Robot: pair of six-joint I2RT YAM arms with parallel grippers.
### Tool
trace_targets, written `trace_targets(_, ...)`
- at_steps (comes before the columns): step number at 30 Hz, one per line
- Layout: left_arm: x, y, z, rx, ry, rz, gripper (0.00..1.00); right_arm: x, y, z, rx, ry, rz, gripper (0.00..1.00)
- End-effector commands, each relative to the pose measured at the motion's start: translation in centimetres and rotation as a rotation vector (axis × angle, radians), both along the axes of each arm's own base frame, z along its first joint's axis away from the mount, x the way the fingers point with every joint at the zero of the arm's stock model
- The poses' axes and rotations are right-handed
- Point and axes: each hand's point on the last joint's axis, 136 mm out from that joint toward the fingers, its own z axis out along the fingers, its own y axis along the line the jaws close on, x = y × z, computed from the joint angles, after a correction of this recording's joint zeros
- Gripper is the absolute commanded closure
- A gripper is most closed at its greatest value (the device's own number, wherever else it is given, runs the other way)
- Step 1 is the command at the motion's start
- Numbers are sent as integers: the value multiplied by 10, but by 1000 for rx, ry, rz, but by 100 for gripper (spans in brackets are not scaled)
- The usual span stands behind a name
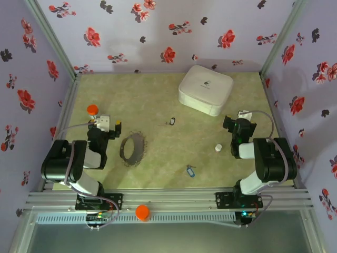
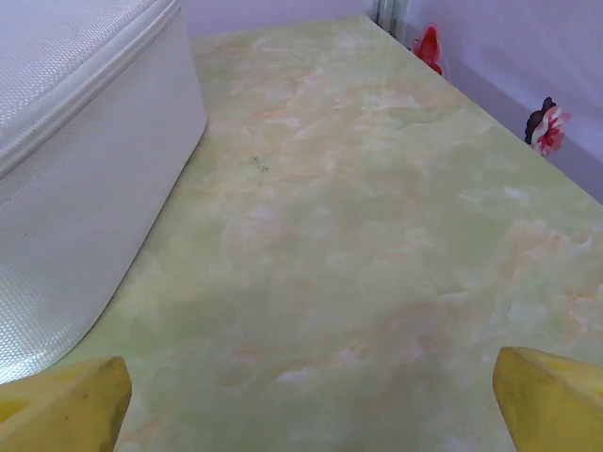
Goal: Put the keys on the keyring
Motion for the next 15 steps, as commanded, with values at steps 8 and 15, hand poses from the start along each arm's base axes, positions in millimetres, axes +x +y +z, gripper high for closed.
trace_targets(8,-8,-5,6,7,-47,-43,0,8,-1,13,11,-58,-25,1)
trace_targets(15,-8,-5,6,5,-46,-42,0,9,-1,13,13,-59,-22,1)
